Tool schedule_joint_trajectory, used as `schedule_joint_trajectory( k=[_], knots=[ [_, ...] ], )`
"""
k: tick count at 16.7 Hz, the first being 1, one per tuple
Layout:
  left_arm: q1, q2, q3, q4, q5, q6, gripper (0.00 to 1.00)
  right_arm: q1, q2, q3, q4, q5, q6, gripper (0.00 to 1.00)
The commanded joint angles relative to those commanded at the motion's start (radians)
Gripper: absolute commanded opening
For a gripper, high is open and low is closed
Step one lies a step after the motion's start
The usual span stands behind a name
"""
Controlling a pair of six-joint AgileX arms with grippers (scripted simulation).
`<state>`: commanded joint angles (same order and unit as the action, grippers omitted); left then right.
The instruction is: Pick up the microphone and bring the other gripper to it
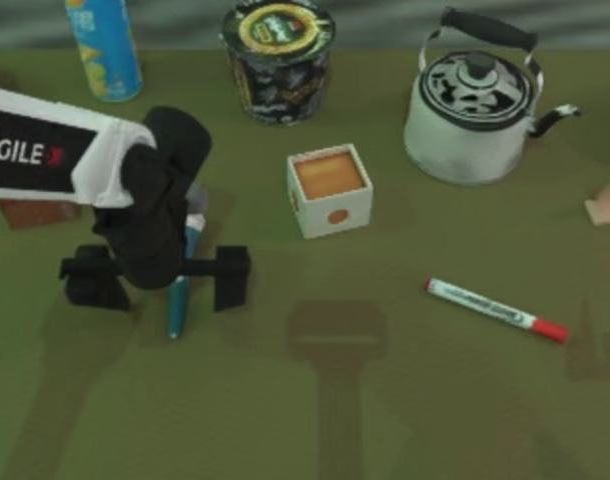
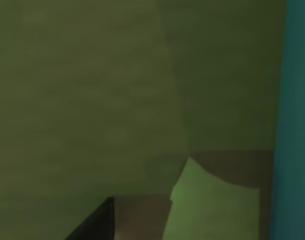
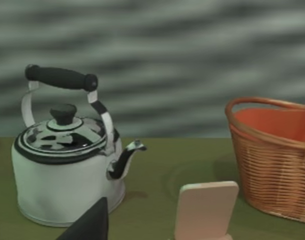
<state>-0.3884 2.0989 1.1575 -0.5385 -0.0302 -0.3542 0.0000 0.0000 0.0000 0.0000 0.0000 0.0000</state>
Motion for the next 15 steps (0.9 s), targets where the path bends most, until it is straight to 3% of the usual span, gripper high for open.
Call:
schedule_joint_trajectory(
  k=[11,15],
  knots=[
    [0.0,0.0,0.0,0.0,0.0,0.0,0.02,0.0,0.0,0.0,0.0,0.0,0.0,1.0],
    [0.0,0.0,0.0,0.0,0.0,0.0,0.0,0.0,0.0,0.0,0.0,0.0,0.0,1.0]
  ],
)
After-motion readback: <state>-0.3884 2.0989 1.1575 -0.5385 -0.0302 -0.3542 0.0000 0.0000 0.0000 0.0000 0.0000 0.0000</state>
